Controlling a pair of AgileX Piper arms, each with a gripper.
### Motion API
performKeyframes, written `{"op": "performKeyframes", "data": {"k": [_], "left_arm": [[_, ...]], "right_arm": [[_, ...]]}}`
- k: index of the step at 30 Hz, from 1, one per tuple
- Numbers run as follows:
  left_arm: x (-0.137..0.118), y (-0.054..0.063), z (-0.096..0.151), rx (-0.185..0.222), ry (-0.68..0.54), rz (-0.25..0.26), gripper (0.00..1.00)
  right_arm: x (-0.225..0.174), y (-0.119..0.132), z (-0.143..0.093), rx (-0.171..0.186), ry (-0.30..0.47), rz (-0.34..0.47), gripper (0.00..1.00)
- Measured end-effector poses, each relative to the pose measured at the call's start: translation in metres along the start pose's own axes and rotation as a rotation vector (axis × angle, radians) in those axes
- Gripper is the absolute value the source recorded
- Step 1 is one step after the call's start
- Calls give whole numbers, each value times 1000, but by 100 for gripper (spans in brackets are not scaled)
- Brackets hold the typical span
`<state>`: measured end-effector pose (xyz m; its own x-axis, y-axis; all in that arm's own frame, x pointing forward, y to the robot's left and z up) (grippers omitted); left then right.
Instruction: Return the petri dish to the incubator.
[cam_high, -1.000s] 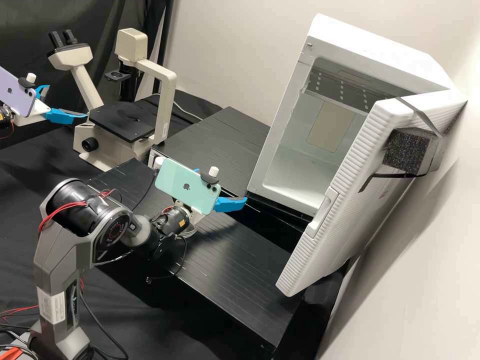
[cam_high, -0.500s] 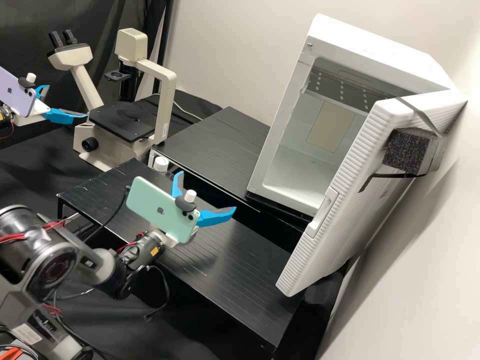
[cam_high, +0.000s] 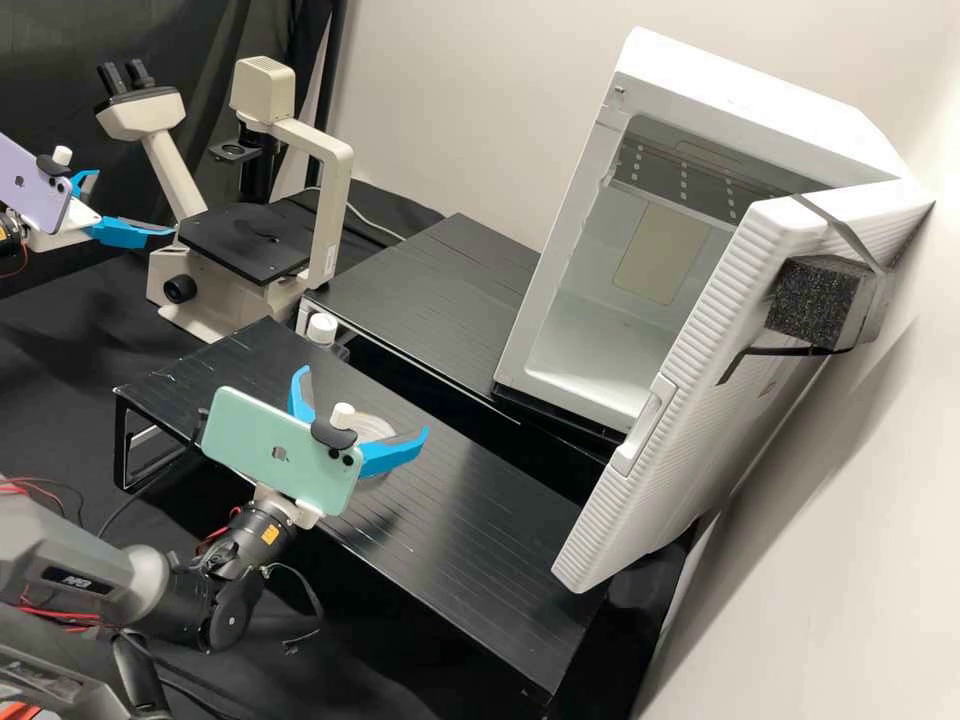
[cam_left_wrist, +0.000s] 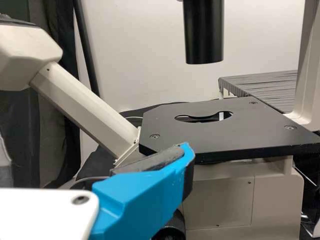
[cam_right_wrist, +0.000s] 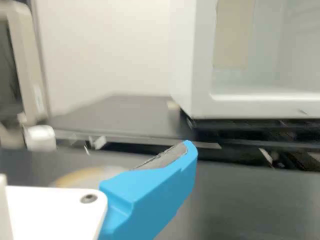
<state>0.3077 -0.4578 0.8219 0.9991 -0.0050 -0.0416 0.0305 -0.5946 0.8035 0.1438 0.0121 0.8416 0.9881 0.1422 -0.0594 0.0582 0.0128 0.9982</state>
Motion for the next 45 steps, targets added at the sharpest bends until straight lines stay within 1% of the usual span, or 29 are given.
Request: {"op": "performKeyframes", "data": {"k": [3, 5, 7, 9, 14, 22, 28, 32, 35, 36, 38, 41, 42, 45], "left_arm": [[0, 0, 0, 0, 0, 0, 100], [0, 0, 0, 0, 0, 0, 100], [0, 0, 0, 0, 0, 0, 100], [0, 0, 0, 0, 0, 0, 100], [0, 0, 0, 0, 0, 0, 100], [0, 0, 0, 0, 0, 0, 100], [0, 0, 0, 0, 0, 0, 100], [0, 0, 0, 0, 0, 0, 100], [0, 0, 0, 0, 0, 0, 100], [0, 0, 0, 0, 0, 0, 100], [0, 0, 0, 0, 0, 0, 100], [0, 0, 0, 0, 0, 0, 100], [0, 0, 0, 0, 0, 0, 100], [0, 0, 0, 0, 0, 0, 100]], "right_arm": [[-7, 1, 9, -34, -62, -37, 100], [-11, 0, 13, -50, -88, -62, 100], [-13, -1, 15, -66, -102, -90, 100], [-14, -2, 15, -71, -101, -106, 100], [-14, -3, 16, -61, -93, -110, 100], [-8, -12, 19, 5, -61, -184, 100], [-3, -16, 16, 30, -36, -203, 100], [1, -19, 11, 21, -38, -209, 100], [3, -21, 7, 7, -64, -207, 100], [4, -22, 4, 8, -77, -202, 100], [6, -24, 2, 21, -92, -194, 100], [9, -26, -2, 21, -106, -174, 100], [9, -25, -2, 26, -112, -163, 100], [12, -27, -3, 16, -119, -154, 100]]}}
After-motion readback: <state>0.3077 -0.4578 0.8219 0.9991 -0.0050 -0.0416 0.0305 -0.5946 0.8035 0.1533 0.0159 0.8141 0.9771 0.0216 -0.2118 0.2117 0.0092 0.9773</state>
